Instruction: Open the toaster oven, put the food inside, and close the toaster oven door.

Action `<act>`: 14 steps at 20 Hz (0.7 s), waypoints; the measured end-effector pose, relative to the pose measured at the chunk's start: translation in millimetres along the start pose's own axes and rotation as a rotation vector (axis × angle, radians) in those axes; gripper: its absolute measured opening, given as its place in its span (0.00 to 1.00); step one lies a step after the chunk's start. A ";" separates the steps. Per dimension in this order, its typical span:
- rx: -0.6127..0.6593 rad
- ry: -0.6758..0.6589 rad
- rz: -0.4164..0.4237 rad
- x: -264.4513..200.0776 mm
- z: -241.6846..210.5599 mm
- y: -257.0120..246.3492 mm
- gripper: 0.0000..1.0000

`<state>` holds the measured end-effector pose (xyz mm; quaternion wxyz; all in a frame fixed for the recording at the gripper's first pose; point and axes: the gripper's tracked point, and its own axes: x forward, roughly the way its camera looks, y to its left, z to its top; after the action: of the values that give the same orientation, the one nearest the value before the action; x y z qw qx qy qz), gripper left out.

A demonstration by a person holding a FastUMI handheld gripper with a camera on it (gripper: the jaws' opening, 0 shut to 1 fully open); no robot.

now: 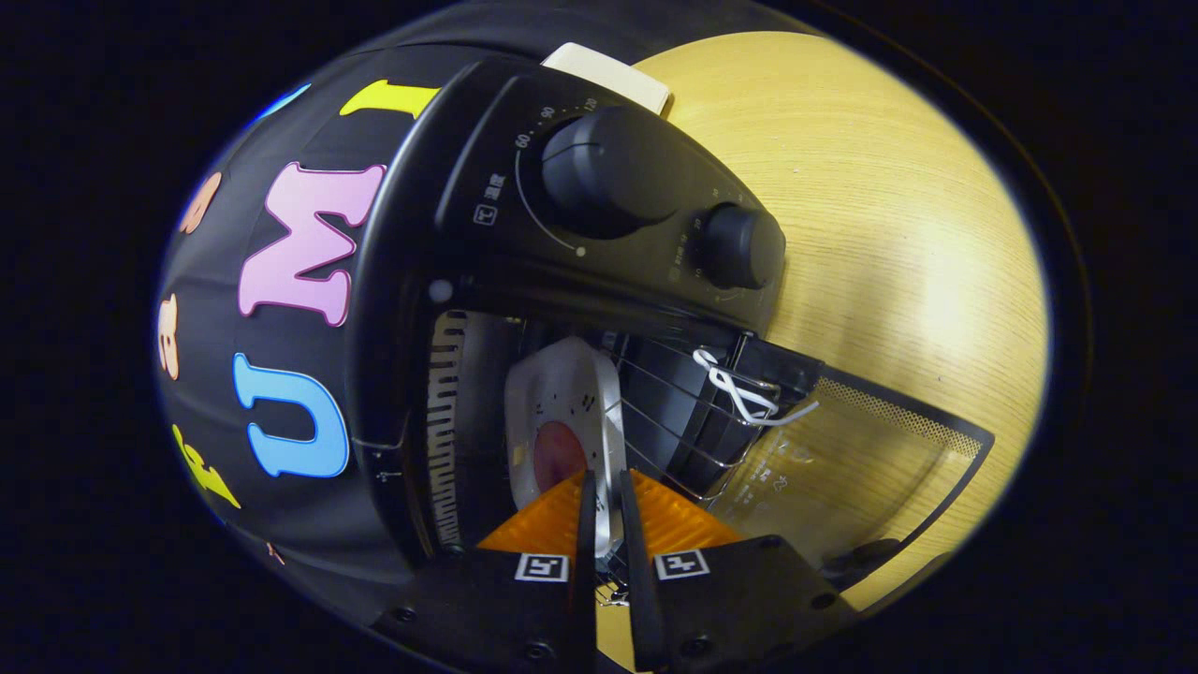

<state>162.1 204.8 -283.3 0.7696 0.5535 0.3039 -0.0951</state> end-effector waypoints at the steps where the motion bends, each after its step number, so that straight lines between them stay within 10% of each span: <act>1: -0.007 -0.002 0.004 -2.4 0.5 1.6 0.33; 7: -0.094 0.067 0.003 -44.4 -17.9 -4.9 0.98; 14: -0.327 0.123 -0.021 -94.9 -33.1 -25.1 0.99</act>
<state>62.3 207.7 -255.5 0.8283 0.4223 0.3677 -0.0185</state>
